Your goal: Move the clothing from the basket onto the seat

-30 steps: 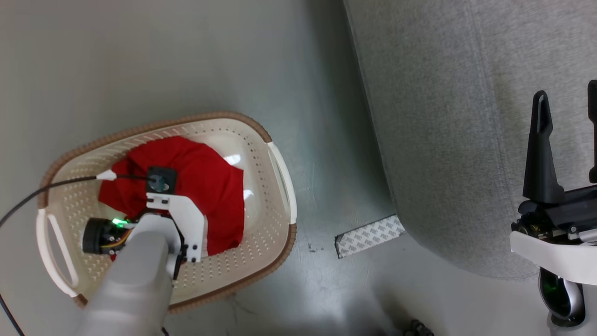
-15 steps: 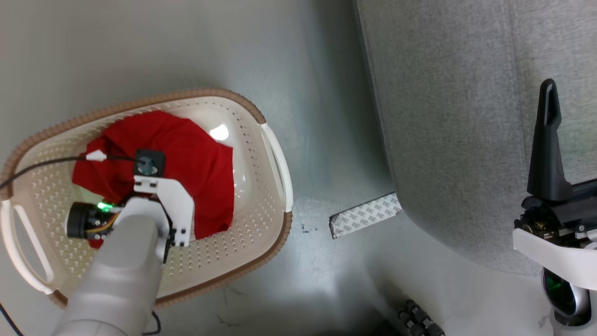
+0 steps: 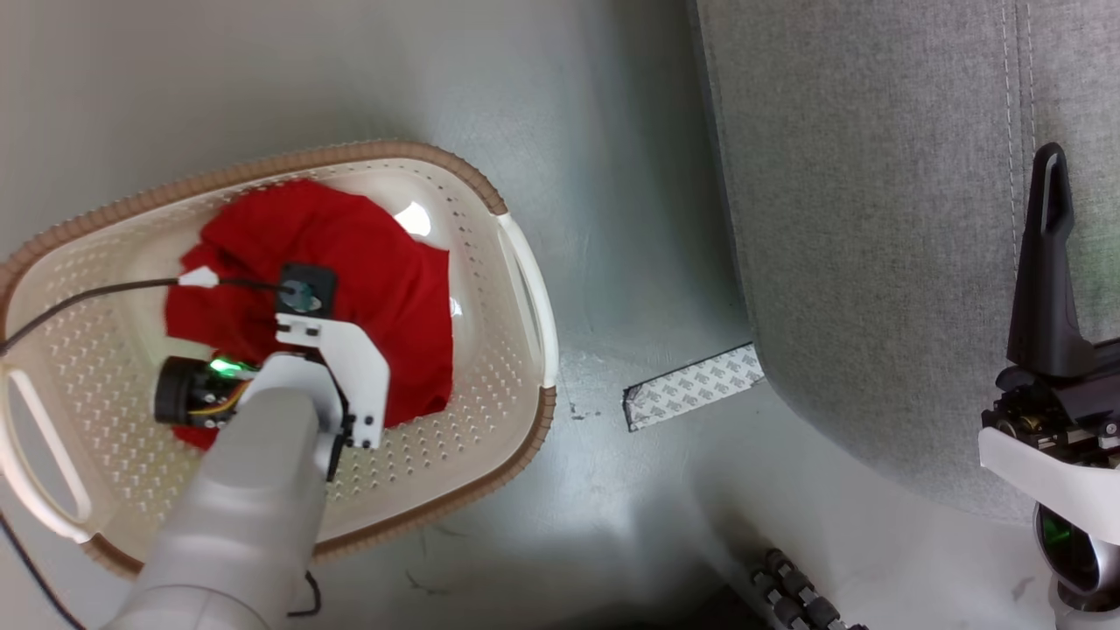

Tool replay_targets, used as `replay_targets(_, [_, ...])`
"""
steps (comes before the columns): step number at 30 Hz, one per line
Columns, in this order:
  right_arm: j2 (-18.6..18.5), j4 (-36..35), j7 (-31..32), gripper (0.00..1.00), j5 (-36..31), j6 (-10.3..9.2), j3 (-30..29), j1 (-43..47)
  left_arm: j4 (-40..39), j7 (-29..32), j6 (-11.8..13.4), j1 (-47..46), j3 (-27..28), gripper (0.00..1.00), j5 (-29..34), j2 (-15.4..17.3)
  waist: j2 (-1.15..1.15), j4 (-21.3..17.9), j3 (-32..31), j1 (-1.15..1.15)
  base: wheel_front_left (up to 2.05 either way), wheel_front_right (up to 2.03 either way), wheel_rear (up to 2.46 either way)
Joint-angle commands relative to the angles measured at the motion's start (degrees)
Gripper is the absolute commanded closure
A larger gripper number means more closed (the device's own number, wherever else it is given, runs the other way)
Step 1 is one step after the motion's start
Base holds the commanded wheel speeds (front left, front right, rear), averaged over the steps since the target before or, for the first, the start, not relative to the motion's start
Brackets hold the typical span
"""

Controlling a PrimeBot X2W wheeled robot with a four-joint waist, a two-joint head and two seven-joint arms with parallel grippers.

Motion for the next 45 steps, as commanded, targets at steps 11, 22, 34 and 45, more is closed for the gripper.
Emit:
replay_targets(11, [-1.09, 2.76, 0.06, 0.0, -0.88, -0.14, -0.79, 1.36, 0.44, -5.74, -2.78, 3.23, -1.03, 1.0, -2.43, -3.05, 0.0, 4.29, -8.88, 0.0, 0.0, 0.0, 0.0])
replay_targets(22, [-1.81, 10.59, 0.06, 0.0, -3.48, -0.15, 1.08, 6.27, -2.94, -13.1, -6.39, 11.63, -2.53, 1.0, -9.24, -3.9, 0.0, 8.24, -24.08, 0.0, 0.0, 0.0, 0.0])
replay_targets(34, [-1.39, 19.5, 0.06, 0.0, -3.36, -0.14, 1.77, 14.92, -14.18, -17.37, -3.78, 22.05, -8.84, 1.0, -19.7, -3.89, 0.0, 12.67, -39.12, 0.0, 0.0, 0.0, 0.0])
replay_targets(45, [-0.06, 24.13, 0.06, 0.0, -3.71, -0.15, 0.83, 21.86, -27.03, -18.72, -0.57, 30.13, -9.0, 1.0, -20.41, -2.62, 0.0, 16.62, -49.0, 0.0, 0.0, 0.0, 0.0])
